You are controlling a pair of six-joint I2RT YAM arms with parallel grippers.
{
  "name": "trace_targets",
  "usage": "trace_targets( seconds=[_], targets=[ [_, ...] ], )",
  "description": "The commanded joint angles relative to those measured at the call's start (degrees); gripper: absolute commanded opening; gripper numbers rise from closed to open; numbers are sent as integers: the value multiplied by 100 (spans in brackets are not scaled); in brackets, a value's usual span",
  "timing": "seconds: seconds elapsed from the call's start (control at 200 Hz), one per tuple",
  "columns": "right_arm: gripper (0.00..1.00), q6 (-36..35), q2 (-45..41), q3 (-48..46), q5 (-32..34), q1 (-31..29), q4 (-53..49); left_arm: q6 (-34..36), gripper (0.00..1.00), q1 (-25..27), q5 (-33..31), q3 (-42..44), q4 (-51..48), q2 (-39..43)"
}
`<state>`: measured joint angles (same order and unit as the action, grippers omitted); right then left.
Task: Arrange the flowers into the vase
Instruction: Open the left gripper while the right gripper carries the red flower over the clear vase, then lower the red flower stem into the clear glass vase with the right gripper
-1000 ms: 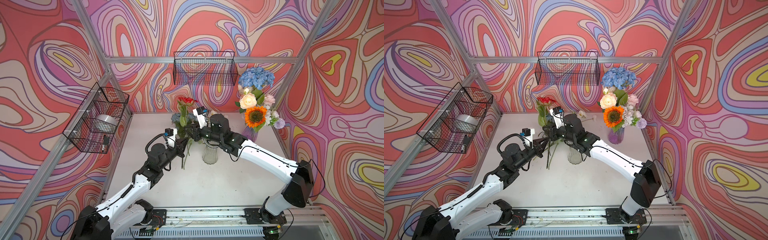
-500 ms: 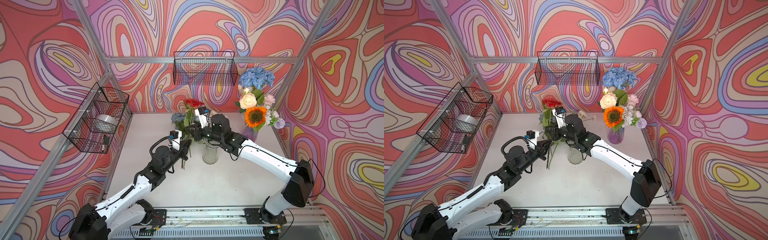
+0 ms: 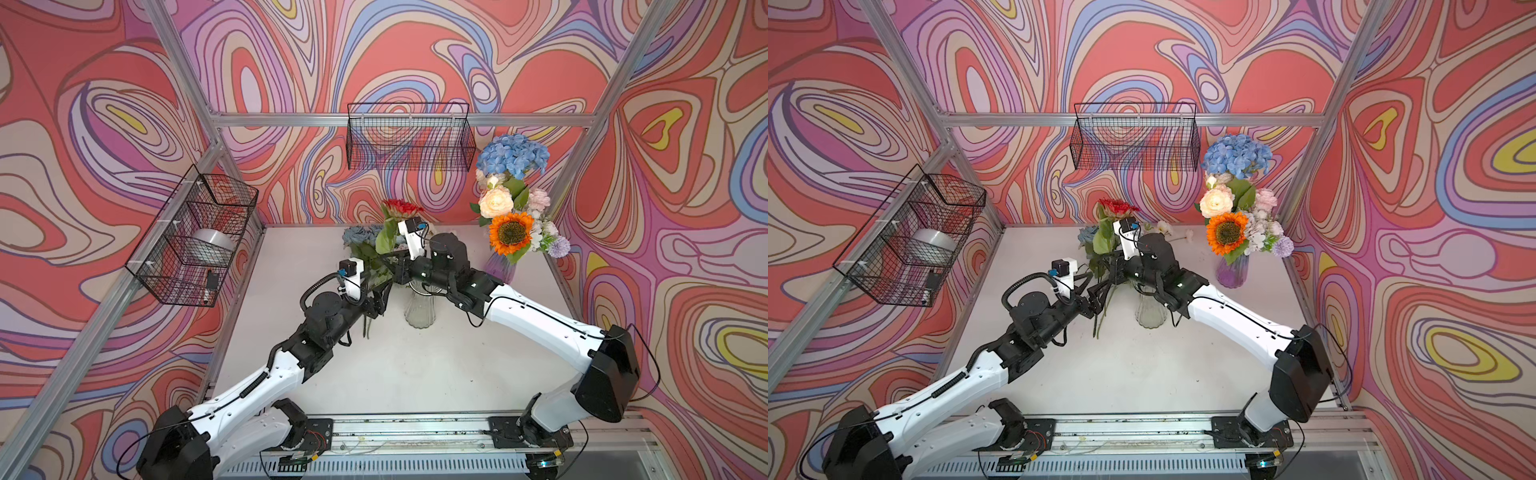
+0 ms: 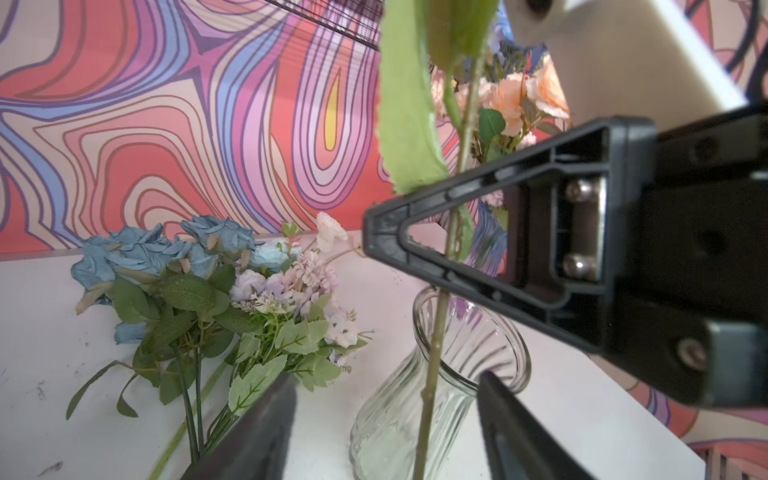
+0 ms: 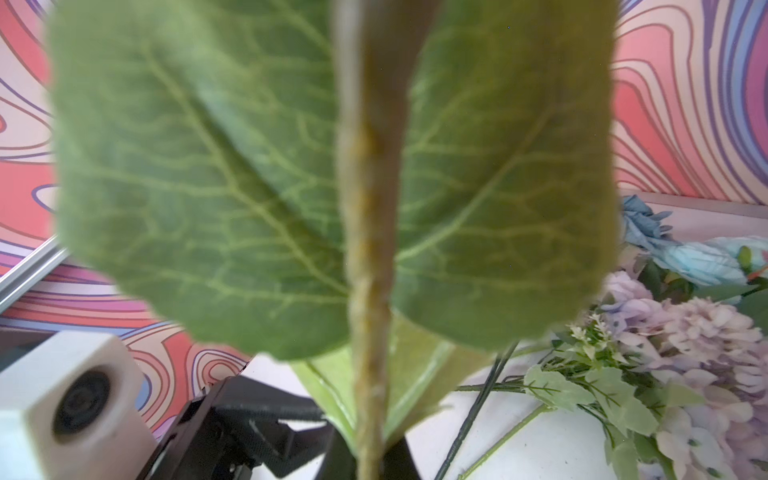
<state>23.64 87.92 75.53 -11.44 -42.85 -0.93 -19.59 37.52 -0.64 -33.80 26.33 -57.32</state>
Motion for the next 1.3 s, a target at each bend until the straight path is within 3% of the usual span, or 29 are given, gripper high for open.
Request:
trace_targets(
  seconds=[0.0,0.235,0.386,0.496,0.881,1.057,1.292],
  targets=[
    [0,-194,-291,-4,252,90,20,-502,93,1,-733,-83,293,-17],
    [0,-804,-690,357,889,178,-381,-1492,100,-217,-2151,40,-367,3],
    [0,-1226,-977,389,1544,185,-526,-2882,100,-993,-1829,152,-1143,-102],
    [0,-1483,-1143,265,1972,185,-505,-3628,100,-1473,-1385,534,-971,-226],
    [0,-2214,-1239,-602,2937,189,240,-3248,100,-1514,-638,121,-756,-775],
    [0,-2128,-961,-1022,2961,187,561,-3245,100,-1519,-502,75,-721,-911],
    [0,-1485,-615,-1505,2719,186,697,-3200,100,-1519,-480,50,-725,-939]
  ],
)
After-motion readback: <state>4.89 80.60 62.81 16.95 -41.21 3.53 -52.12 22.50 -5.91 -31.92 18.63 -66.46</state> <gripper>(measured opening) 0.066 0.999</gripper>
